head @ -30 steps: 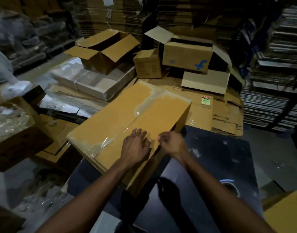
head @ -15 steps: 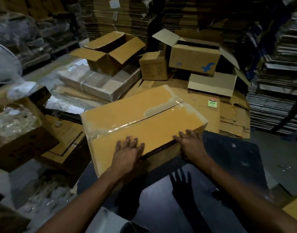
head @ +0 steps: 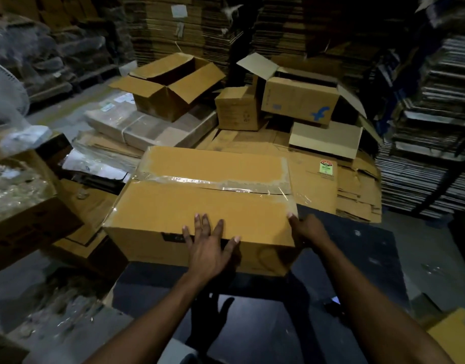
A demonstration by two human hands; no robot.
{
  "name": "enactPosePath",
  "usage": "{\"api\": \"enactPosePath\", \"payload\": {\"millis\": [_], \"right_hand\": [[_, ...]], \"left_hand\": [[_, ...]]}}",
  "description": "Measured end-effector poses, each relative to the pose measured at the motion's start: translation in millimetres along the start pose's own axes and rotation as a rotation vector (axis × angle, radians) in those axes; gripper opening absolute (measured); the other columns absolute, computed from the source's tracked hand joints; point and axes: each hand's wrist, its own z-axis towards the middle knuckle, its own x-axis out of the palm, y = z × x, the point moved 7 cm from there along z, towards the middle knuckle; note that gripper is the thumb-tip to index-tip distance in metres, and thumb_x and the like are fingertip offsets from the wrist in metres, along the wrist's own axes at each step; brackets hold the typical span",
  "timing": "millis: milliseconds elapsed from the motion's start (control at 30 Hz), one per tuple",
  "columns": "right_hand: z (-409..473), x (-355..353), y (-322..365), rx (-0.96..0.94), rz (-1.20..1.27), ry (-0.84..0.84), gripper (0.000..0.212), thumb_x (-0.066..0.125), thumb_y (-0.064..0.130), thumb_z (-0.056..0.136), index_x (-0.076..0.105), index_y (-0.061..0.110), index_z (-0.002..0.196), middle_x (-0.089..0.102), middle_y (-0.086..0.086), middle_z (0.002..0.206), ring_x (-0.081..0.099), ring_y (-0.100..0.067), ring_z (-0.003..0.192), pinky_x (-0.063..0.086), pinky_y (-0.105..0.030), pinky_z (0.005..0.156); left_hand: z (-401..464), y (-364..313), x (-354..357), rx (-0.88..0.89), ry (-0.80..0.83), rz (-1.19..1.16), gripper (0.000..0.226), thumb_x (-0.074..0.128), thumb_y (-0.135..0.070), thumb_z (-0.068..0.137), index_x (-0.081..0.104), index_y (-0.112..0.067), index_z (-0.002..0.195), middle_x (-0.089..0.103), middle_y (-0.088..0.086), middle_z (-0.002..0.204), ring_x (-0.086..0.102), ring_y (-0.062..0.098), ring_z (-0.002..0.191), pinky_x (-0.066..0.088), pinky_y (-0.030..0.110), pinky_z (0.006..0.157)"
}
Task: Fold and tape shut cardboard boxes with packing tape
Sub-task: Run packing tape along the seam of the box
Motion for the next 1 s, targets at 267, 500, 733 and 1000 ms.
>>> {"api": "enactPosePath", "payload": {"millis": [267,500,733,1000], "right_hand": [[-83.7,25.4,4.8,-0.065,-0.234,0.0,0.069,0.037,0.066,0.105,0.069,0.012,0.077,0.066,-0.002,0.073,0.068,-0.027,0.081,0.051,-0.035,0.076],[-122.0,74.2,23.0,-0.302,-0.08,0.21,0.057,0.048,0.055,0.107,0.076,0.016,0.075,0.076,0.004,0.068,0.071,-0.013,0.062,0.062,-0.037,0.065],[-10.0,-13.5,26.9,-0.535,-0.594,-0.096,0.073,0.071,0.046,0.094,0.037,0.047,0.16,0.028,0.001,0.173,0.031,-0.031,0.156,0.042,-0.061,0.116],[-41.2,14.2,-14.8,-0.547,-0.645,-0.064,0.058,0.051,0.047,0.109,0.031,0.05,0.163,0.018,0.01,0.177,0.016,-0.028,0.163,0.041,-0.061,0.113]], "left_hand": [[12.7,50.4,0.6,0.051,-0.187,-0.053,0.069,0.03,-0.085,0.103,0.054,-0.048,0.155,0.023,0.005,0.181,0.005,0.036,0.168,-0.005,0.074,0.127],[38.6,91.3,-48.4,-0.078,-0.24,0.091,0.068,0.029,-0.075,0.105,0.06,-0.036,0.151,0.041,0.009,0.172,0.03,0.037,0.159,0.014,0.076,0.124],[-51.2,-46.5,-3.1,0.152,0.018,0.045,0.103,0.008,-0.101,0.09,0.02,-0.042,0.173,-0.004,0.005,0.184,-0.005,0.026,0.17,-0.005,0.071,0.129],[-37.3,-23.1,20.3,0.365,0.005,0.233,0.085,0.018,-0.09,0.1,0.035,-0.042,0.168,0.017,0.002,0.182,0.014,0.027,0.169,0.004,0.076,0.127]]}}
